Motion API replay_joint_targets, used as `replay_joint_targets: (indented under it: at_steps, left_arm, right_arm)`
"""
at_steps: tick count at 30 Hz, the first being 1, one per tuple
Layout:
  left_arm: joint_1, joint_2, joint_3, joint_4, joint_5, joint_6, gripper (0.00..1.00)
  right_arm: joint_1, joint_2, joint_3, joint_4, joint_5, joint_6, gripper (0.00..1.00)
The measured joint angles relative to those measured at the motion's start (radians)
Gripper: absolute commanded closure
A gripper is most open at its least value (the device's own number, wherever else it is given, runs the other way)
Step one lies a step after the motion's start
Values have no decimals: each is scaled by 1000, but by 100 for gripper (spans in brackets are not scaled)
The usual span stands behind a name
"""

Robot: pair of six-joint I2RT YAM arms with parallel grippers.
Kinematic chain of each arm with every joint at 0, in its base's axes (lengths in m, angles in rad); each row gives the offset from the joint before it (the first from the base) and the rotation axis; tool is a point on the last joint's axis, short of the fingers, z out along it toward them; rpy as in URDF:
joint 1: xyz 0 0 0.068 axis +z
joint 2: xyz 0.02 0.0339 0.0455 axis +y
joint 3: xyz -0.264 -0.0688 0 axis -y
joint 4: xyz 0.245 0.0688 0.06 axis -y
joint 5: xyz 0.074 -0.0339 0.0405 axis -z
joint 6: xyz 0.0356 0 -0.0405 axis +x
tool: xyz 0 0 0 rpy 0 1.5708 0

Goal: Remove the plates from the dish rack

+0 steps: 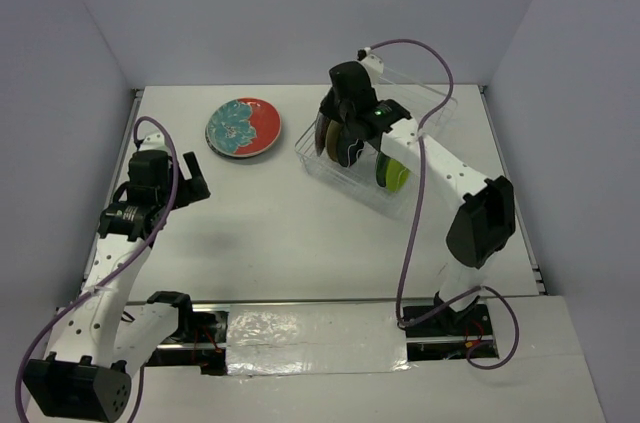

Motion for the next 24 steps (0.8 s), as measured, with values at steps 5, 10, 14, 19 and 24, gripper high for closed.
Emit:
replay_joint_targets:
  at_steps: [5,10,14,19,24]
  left_arm:
    - [-6,0,1,-3,-24,-6,1]
    - [-6,10,100,-105,-59,-74,0]
    - [-6,14,335,-192,-48,-165,1]
    - [-6,-42,598,-197,73,-293,1]
    - [-6,-129,570,-169,303,-399,1]
  right_arm:
    - [3,-124,5,21,-79,-84,100]
    - [11,-170,144,-43,-288,-263,100]
    - [101,-179,279,-167,-435,-554,100]
    - [372,-394,15,-199,-378,-955,100]
    - [653,-594,-342,-220,-126,-1242,100]
